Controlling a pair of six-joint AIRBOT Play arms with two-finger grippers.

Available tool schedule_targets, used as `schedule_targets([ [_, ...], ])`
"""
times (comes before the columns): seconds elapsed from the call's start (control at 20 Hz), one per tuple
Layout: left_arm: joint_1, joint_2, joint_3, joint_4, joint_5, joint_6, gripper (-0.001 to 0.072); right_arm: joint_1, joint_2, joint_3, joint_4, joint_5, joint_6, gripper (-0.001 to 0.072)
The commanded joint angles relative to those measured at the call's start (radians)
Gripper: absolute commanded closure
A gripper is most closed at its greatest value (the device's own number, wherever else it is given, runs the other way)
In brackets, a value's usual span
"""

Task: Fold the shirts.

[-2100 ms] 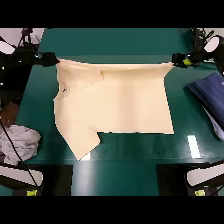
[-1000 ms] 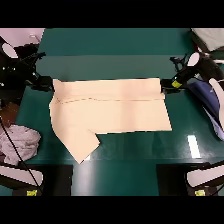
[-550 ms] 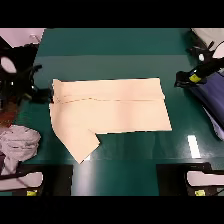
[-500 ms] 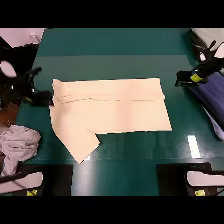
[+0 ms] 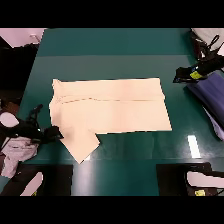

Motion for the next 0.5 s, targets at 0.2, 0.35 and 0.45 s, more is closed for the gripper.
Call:
schedule_targets([
  [0.2,-0.003,0.041,-0.14,-0.118,0.142,-0.033,0.0247,0.003,0.002,0.0,0.008,-0.005,-0.007,0.0335],
  [0.35,-0.003,0.027,-0.157,-0.129,0.164,-0.033,0.0263,0.003,0.002,0.0,0.008,-0.005,-0.016,0.0336],
  [0.45,-0.003,0.026,-0.157,-0.135,0.19,-0.032,0.0411,0.003,0.002,0.0,0.008,-0.003,-0.018,0.0338],
])
